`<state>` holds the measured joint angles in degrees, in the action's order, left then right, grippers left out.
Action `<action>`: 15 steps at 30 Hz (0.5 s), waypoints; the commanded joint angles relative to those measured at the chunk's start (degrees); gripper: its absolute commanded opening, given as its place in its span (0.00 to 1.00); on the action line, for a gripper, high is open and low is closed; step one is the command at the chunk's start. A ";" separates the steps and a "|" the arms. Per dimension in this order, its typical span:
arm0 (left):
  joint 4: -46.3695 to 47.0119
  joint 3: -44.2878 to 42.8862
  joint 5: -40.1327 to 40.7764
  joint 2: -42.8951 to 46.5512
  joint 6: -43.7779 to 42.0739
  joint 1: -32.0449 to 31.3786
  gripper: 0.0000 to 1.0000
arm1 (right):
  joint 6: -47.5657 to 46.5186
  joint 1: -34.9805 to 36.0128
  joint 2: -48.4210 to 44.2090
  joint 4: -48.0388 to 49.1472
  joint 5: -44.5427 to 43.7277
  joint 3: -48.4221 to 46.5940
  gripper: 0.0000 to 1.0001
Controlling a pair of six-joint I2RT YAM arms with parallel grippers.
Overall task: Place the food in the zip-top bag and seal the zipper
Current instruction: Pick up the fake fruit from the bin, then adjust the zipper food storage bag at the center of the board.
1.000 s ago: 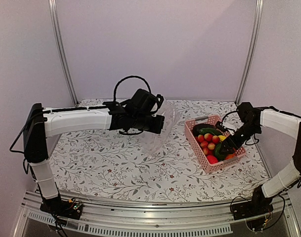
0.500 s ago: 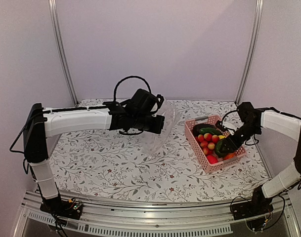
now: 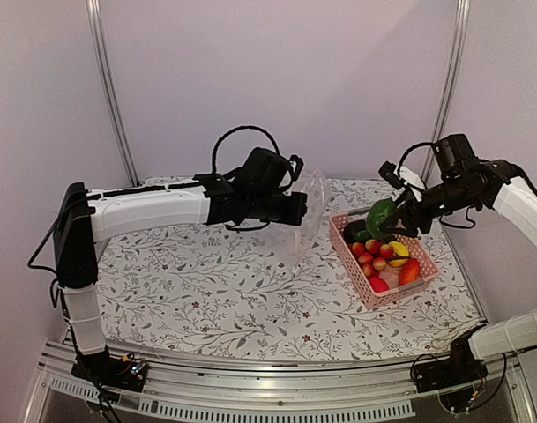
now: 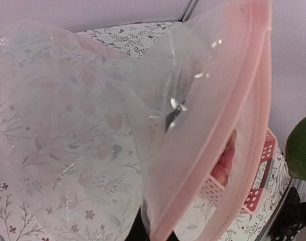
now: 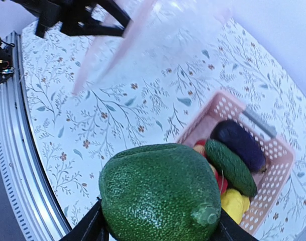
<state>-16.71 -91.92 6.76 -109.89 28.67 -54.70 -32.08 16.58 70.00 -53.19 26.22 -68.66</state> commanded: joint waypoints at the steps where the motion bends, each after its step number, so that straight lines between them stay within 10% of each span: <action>1: 1.60 -5.98 -0.74 -4.11 1.60 -0.94 0.00 | 3.19 6.78 1.91 1.25 7.59 -9.28 0.41; 15: 6.70 -7.37 -2.37 -1.84 2.23 -3.20 0.00 | 11.42 14.53 12.87 14.51 20.31 -15.71 0.42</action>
<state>-13.52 -100.49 6.22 -114.39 30.52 -56.80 -23.73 30.98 80.84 -43.77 42.26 -85.84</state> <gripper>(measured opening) 0.003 0.573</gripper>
